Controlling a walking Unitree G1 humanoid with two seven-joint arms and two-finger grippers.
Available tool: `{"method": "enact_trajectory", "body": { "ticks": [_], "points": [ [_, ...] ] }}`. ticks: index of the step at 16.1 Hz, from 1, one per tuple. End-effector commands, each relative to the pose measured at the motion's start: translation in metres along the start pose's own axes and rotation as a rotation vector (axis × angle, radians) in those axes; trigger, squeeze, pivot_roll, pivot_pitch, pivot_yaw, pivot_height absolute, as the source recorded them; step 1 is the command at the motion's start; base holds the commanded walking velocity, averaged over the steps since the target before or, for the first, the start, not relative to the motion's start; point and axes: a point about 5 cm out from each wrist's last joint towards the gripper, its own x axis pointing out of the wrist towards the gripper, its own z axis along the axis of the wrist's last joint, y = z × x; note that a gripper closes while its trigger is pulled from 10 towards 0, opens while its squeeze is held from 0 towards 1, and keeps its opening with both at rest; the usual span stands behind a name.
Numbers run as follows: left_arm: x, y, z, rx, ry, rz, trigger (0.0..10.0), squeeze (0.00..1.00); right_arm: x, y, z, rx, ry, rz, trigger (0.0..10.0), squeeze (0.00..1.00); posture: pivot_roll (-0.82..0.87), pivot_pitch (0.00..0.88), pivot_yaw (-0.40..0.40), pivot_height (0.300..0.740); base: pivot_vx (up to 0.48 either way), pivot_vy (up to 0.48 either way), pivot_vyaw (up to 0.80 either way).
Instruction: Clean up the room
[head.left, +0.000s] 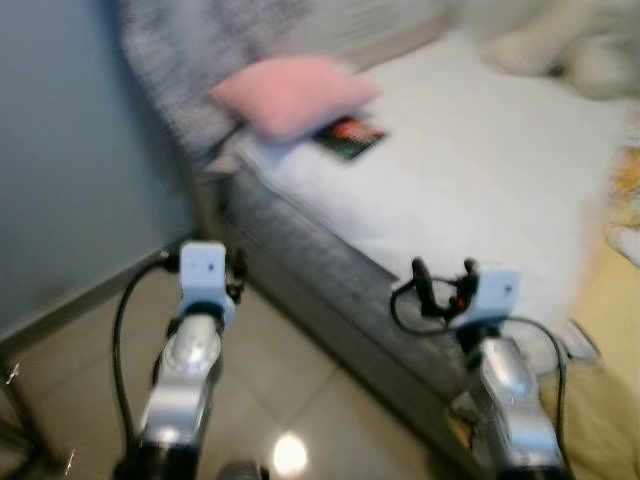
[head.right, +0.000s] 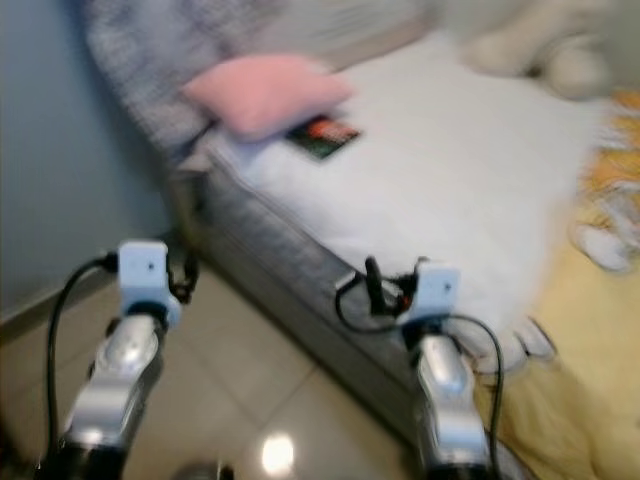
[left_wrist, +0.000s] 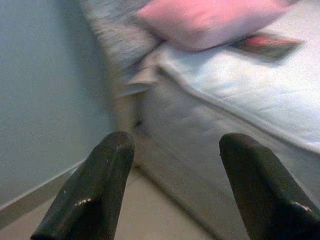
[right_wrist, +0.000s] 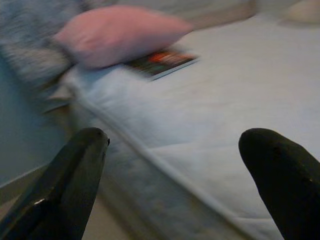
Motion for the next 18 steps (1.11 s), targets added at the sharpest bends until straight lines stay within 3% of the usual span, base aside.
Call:
{"method": "enact_trajectory", "body": {
  "ticks": [1, 6, 11, 14, 15, 16, 18],
  "points": [
    [0.004, 0.001, 0.009, 0.009, -0.027, 0.022, 10.0, 0.0, 0.002, -0.002, 0.002, -0.002, -0.004, 0.005, 10.0, 0.0, 0.03, 0.0, -0.038, 0.71, 0.322, -0.349, 0.68],
    [0.009, 0.005, 0.011, 0.022, -0.017, 0.057, 10.0, 0.0, 0.01, -0.001, 0.002, 0.009, -0.007, 0.01, 10.0, 0.0, 0.06, 0.0, -0.036, 0.71, 0.343, -0.332, 0.68],
    [0.004, 0.012, 0.005, 0.027, 0.016, 0.106, 10.0, 0.0, 0.013, 0.004, -0.001, 0.01, 0.006, 0.053, 10.0, 0.0, 0.09, 0.0, -0.051, 0.71, 0.201, -0.196, 0.66],
    [-0.005, 0.013, 0.006, 0.061, -0.015, 0.078, 10.0, 0.0, 0.01, -0.003, 0.0, 0.008, -0.01, 0.029, 10.0, 0.0, 0.09, 0.0, -0.06, 0.71, 0.0, 0.0, 0.64],
    [-0.008, 0.015, 0.007, 0.048, -0.026, 0.072, 10.0, 0.0, 0.009, -0.006, 0.002, 0.009, -0.017, 0.015, 10.0, 0.0, 0.09, 0.0, -0.06, 0.71, 0.0, 0.0, 0.64],
    [-0.02, 0.022, 0.005, -0.024, -0.039, 0.046, 10.0, 0.0, 0.004, -0.015, 0.002, -0.014, -0.021, -0.009, 10.0, 0.0, 0.09, 0.0, -0.055, 0.71, 0.0, 0.0, 0.64],
    [-0.034, 0.023, 0.005, -0.054, -0.049, -0.003, 10.0, 0.0, -0.003, -0.021, -0.002, -0.032, -0.013, -0.026, 10.0, 0.0, 0.08, 0.0, -0.049, 0.71, 0.0, 0.0, 0.63]
  ]
}}
